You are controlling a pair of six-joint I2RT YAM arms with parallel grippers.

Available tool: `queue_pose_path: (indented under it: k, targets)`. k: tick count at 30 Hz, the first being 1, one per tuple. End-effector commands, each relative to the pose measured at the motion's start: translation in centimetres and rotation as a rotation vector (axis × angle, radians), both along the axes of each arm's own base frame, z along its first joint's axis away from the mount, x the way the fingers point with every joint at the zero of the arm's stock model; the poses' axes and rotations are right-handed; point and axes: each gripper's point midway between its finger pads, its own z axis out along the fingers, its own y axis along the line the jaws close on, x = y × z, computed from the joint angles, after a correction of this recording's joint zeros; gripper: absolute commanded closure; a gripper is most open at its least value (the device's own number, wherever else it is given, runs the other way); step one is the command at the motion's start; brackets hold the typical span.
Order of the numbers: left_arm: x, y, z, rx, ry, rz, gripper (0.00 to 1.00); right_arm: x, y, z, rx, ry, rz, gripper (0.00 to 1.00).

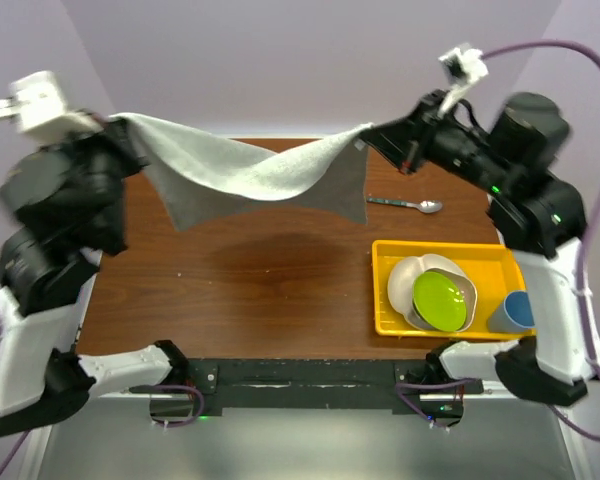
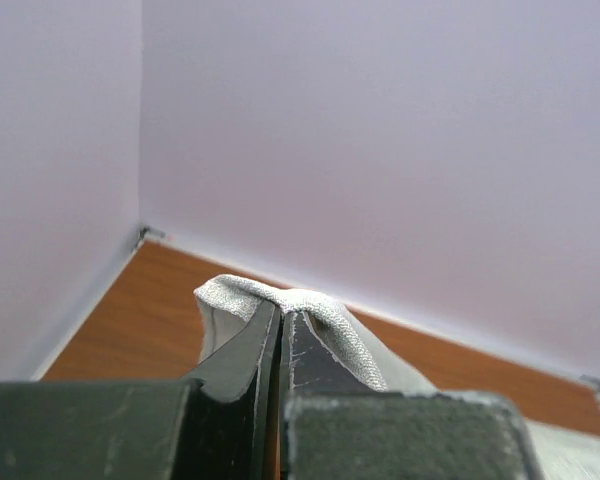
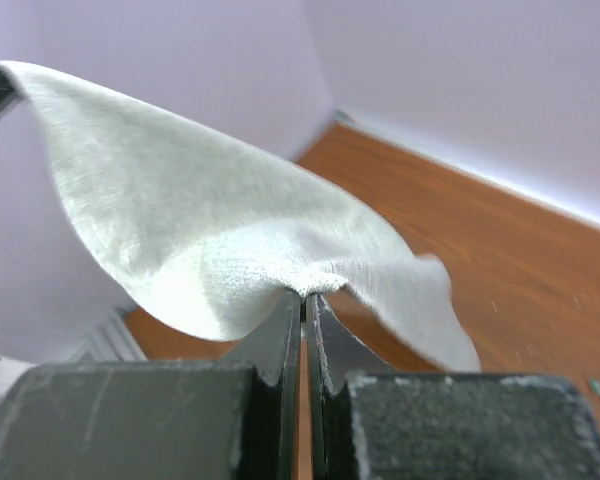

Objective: Fold the napkin, place the utensils inside, and roll it up
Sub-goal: Flatten the napkin out

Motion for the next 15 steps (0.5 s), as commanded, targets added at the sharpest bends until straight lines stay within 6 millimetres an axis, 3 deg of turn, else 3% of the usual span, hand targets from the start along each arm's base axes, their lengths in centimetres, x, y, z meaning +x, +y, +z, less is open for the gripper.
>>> queue_pose_path:
  k: [1, 2, 5, 8, 10, 13, 14, 15]
  targets:
    - [-5.0, 5.0, 6.4, -0.103, -0.241, -0.004, 1.00, -6.9, -0.1, 5.1, 0.120, -0.187, 0.197, 1.00]
    - [-5.5, 5.0, 6.9, -0.101, -0.253, -0.033, 1.00, -8.5, -0.8, 5.9, 0.145, -0.215, 0.207, 1.00]
    - [-6.7, 5.1, 7.8, -0.109, -0.282, -0.099, 1.00, -10.4, -1.2, 6.9, 0.199, -0.207, 0.233, 1.00]
    - [-6.0, 3.4, 7.3, -0.108, -0.271, -0.160, 1.00, -10.3, -0.7, 6.1, 0.226, -0.125, 0.246, 1.00]
    - [-4.6, 1.6, 5.9, -0.083, -0.227, -0.185, 1.00, -9.0, -0.6, 5.4, 0.237, -0.080, 0.207, 1.00]
    - [-0.9, -1.1, 1.9, -0.037, -0.089, -0.132, 1.00, -4.9, -0.7, 2.6, 0.221, 0.038, 0.059, 1.00]
    - [1.2, -2.0, -0.9, 0.022, 0.009, -0.063, 1.00, -3.7, -0.6, 0.7, 0.197, 0.108, 0.017, 1.00]
    - [2.5, -2.6, -2.9, 0.059, 0.069, -0.023, 1.00, -0.7, -0.4, -1.9, 0.159, 0.189, -0.071, 1.00]
